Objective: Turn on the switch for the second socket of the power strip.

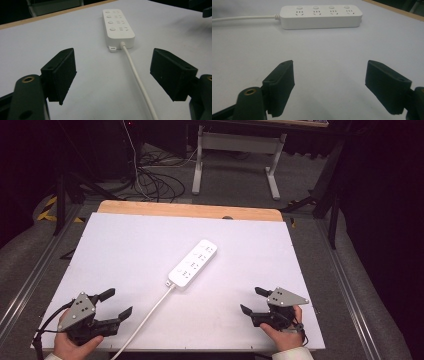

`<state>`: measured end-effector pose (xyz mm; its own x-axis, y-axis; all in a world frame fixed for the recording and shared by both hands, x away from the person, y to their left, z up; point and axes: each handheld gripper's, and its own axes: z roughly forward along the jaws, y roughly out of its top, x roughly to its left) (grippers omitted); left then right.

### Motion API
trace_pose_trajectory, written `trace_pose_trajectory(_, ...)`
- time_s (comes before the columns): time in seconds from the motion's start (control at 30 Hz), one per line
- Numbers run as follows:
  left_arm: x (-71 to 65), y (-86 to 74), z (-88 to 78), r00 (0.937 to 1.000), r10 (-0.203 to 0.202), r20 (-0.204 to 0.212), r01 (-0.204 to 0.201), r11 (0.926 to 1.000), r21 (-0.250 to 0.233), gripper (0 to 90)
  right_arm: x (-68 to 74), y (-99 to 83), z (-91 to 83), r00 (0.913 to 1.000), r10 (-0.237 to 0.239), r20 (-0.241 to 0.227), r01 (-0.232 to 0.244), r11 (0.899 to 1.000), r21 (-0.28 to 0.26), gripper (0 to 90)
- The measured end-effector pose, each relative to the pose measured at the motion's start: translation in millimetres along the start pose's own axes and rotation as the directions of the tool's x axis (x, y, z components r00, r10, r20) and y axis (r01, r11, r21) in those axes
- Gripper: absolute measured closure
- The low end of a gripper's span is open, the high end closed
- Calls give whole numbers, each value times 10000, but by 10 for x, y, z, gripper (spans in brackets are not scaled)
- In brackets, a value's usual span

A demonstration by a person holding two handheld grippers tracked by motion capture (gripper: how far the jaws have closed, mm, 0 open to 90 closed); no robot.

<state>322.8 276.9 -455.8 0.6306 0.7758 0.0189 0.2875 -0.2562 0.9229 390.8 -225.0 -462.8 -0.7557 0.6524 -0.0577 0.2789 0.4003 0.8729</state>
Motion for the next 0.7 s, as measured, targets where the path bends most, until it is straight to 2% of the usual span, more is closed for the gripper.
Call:
trace_pose_trajectory(0.2, 2, 9, -13, 9999, 90, -71, -90, 10000, -27, 218, 4, 8, -12, 9999, -97, 62, 97, 10000, -8, 261)
trace_pose_trajectory(0.33, 12, 16, -27, 10000, -23, -25, 23, 10000, -31, 215, -4, 17, -4, 9997, 39, -232, -36, 9999, 160, 274)
trace_pose_trajectory(0.47, 21, 20, -39, 9995, -312, 106, 313, 9995, -52, 201, 5, 21, 0, 9996, -14, -288, 18, 9999, 151, 288)
trace_pose_trajectory(0.53, 23, 19, -38, 9979, -596, 236, 597, 9982, -56, 189, 11, 25, -5, 9996, -120, -263, 124, 9998, 138, 308)
trace_pose_trajectory(0.7, 20, 24, -43, 9996, -272, 12, 272, 9996, 25, 189, 20, 33, -3, 9993, -191, -315, 195, 9997, 133, 318)
